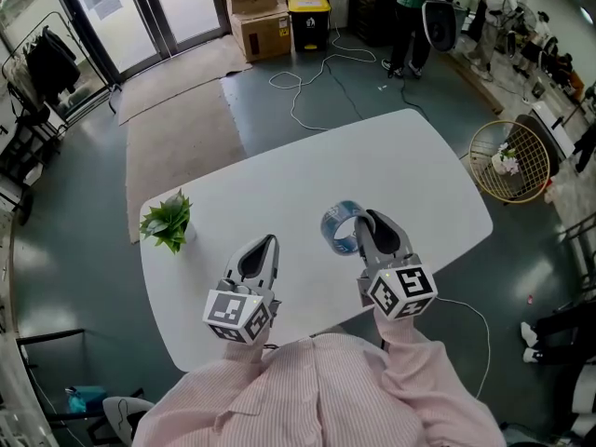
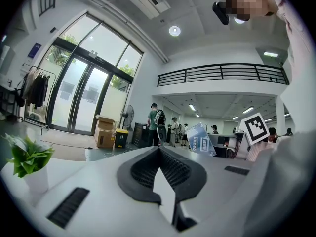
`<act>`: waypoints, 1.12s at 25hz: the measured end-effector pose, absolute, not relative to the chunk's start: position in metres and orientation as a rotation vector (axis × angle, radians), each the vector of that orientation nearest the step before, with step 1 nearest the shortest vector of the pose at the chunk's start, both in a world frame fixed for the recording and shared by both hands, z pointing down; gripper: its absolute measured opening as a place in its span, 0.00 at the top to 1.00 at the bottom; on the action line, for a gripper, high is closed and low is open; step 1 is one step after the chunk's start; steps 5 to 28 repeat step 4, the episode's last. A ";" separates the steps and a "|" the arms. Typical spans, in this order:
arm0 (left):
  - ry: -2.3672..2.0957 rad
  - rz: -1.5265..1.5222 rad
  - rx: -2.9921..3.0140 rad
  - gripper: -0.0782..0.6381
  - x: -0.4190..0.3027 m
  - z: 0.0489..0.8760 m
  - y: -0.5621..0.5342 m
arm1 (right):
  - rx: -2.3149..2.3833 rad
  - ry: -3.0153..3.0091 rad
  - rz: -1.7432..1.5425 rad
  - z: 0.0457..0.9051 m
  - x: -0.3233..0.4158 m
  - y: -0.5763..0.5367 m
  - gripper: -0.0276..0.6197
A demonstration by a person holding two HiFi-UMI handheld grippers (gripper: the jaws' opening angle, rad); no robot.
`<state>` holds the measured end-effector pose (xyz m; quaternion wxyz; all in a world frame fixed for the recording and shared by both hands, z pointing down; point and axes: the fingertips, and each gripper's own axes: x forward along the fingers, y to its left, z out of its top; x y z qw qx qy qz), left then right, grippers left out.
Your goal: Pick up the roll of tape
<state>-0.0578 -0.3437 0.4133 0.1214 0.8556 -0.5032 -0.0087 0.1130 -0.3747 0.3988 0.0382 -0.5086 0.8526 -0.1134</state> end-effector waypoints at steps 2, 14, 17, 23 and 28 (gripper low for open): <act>-1.474 -0.028 2.497 0.89 -0.060 0.413 -0.343 | -1.560 2.617 -0.348 0.399 0.112 -0.374 0.85; -1.479 -0.031 2.495 0.89 -0.062 0.412 -0.341 | -1.561 2.617 -0.350 0.400 0.111 -0.373 0.85; -1.479 -0.031 2.495 0.89 -0.062 0.412 -0.341 | -1.561 2.617 -0.350 0.400 0.111 -0.373 0.85; -1.479 -0.031 2.495 0.89 -0.062 0.412 -0.341 | -1.561 2.617 -0.350 0.400 0.111 -0.373 0.85; -1.479 -0.031 2.495 0.89 -0.062 0.412 -0.341 | -1.561 2.617 -0.350 0.400 0.111 -0.373 0.85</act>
